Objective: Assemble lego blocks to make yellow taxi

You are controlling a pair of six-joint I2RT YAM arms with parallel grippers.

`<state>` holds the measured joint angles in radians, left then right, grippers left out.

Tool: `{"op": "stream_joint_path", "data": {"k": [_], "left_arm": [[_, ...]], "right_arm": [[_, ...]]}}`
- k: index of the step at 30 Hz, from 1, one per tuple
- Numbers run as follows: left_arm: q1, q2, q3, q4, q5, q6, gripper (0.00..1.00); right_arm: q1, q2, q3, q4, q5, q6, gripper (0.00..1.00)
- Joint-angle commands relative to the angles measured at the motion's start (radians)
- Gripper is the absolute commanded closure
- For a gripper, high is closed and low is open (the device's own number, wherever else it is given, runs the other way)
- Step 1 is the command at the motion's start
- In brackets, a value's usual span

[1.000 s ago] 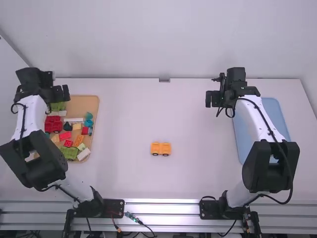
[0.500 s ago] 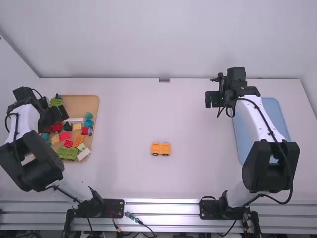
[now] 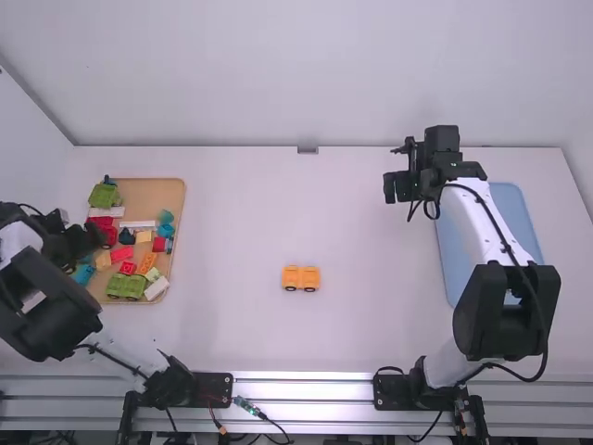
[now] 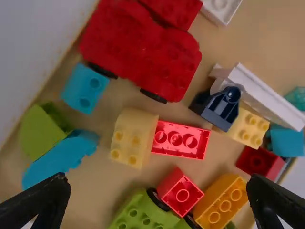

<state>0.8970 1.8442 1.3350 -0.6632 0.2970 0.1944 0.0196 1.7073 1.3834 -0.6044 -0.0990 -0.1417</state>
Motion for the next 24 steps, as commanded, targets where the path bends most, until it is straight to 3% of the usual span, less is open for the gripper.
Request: {"op": "stream_joint_path", "data": {"k": [1,24], "left_arm": [[-0.018,0.041,-0.008,0.014,0.025,0.061,0.01],[-0.007,0.109,-0.029,0.077,0.002,0.065,0.09]], "right_arm": [[0.0,0.005,0.024,0.006,-0.005,-0.023,0.01],[0.0,0.005,0.024,0.002,-0.005,-0.047,0.01]]}}
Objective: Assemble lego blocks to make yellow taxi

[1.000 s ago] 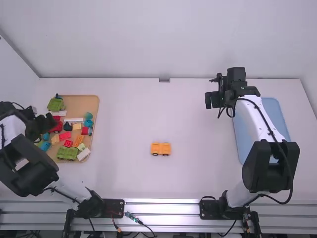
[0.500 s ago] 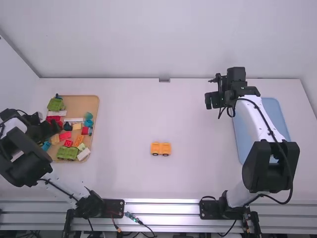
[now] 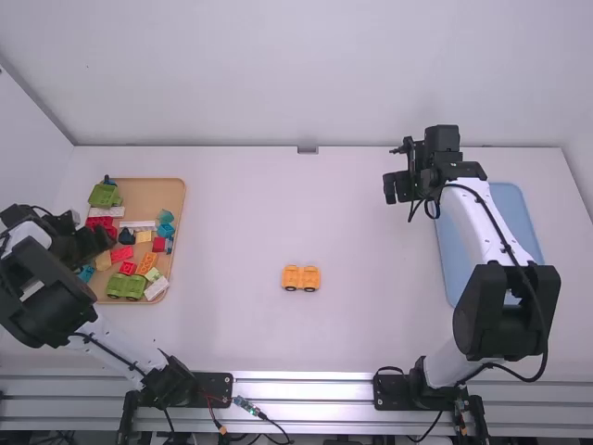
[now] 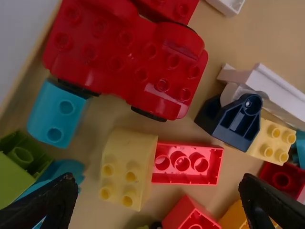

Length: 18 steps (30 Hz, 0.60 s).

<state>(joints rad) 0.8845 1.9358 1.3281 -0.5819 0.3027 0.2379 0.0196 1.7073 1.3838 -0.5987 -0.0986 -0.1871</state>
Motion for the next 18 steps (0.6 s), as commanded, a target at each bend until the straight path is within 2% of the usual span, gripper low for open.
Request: {"op": "stream_joint_path", "data": {"k": [1,18], "left_arm": [[0.006,0.018,-0.026,0.004,-0.005,0.021,0.1],[0.013,0.028,-0.087,0.093,-0.003,0.022,0.1]], "right_arm": [[0.0,0.005,0.024,-0.004,-0.005,-0.001,0.01],[0.0,0.005,0.024,-0.012,-0.005,-0.005,0.01]]}}
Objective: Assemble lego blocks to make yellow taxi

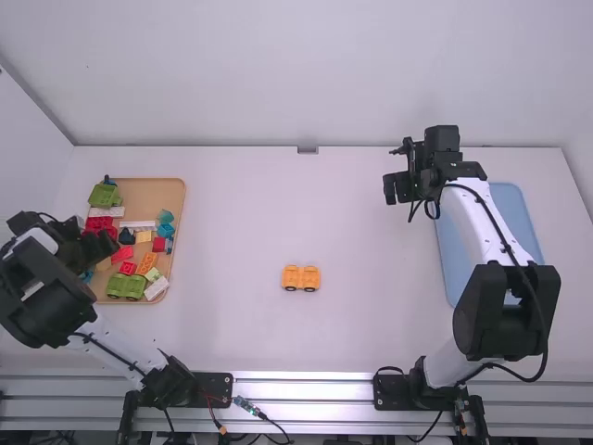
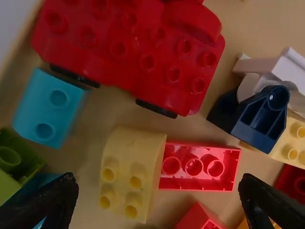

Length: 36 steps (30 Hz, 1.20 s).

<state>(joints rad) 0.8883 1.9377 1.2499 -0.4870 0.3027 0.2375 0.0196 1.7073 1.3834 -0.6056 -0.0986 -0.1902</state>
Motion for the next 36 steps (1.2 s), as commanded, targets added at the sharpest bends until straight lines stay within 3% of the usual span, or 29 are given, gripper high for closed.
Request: {"op": "stream_joint_path", "data": {"k": [1,9,18,23,36], "left_arm": [[0.01,0.027,-0.008,0.002,-0.004,0.02,0.12],[0.052,0.028,-0.008,-0.016,0.112,0.093,0.12],[0.06,0.045,-0.003,0.005,0.109,0.089,0.08],[0.06,0.115,0.033,-0.022,0.135,0.095,0.15],[0.06,0.155,0.057,-0.045,0.175,0.097,0.18]], "right_arm": [[0.0,0.005,0.024,-0.005,-0.005,-0.002,0.01],[0.0,0.005,0.024,-0.004,-0.006,-0.001,0.01],[0.0,0.005,0.024,-0.002,-0.005,-0.001,0.01],[0.0,0.005,0.024,-0.004,-0.006,-0.001,0.01],[-0.001,0.005,0.024,0.0,-0.005,-0.001,0.01]]}}
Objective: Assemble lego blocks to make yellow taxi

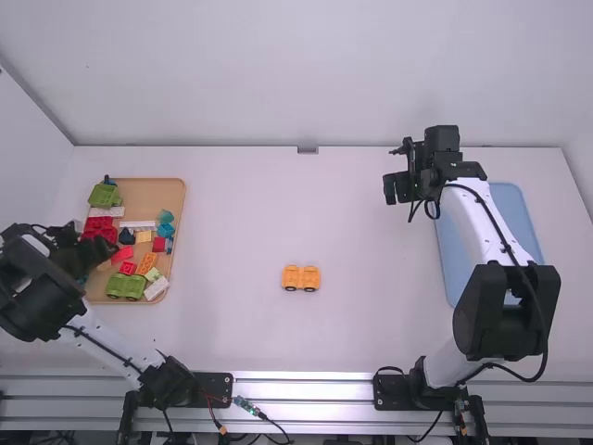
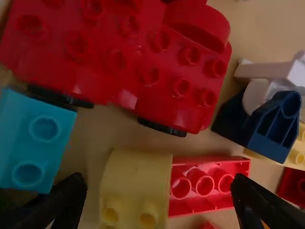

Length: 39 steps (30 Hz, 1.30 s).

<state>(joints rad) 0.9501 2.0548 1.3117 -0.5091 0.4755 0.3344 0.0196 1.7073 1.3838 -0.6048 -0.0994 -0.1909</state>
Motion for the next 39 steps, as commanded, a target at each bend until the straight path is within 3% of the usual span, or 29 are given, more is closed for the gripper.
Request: {"op": "stream_joint_path", "data": {"k": [1,9,18,25,33,39], "left_arm": [[-0.004,0.038,-0.001,-0.039,0.003,-0.001,0.18],[-0.006,0.038,0.027,-0.102,-0.102,-0.056,0.2],[-0.007,0.038,0.043,-0.113,-0.092,-0.053,0.32],[0.0,0.038,0.051,-0.121,-0.058,-0.031,0.33],[0.01,0.038,0.051,-0.122,0.027,0.008,0.46],[0.005,0.038,0.05,-0.118,0.022,0.014,0.47]], "right_arm": [[-0.001,0.005,0.024,0.001,-0.005,0.0,0.01],[-0.001,0.005,0.024,-0.003,-0.005,-0.001,0.01],[-0.001,0.005,0.024,-0.006,-0.005,0.0,0.01],[0.003,0.005,0.024,-0.005,-0.005,-0.001,0.01],[-0.001,0.005,0.024,-0.006,-0.005,-0.001,0.01],[0.0,0.005,0.024,-0.006,-0.005,-0.001,0.01]]}}
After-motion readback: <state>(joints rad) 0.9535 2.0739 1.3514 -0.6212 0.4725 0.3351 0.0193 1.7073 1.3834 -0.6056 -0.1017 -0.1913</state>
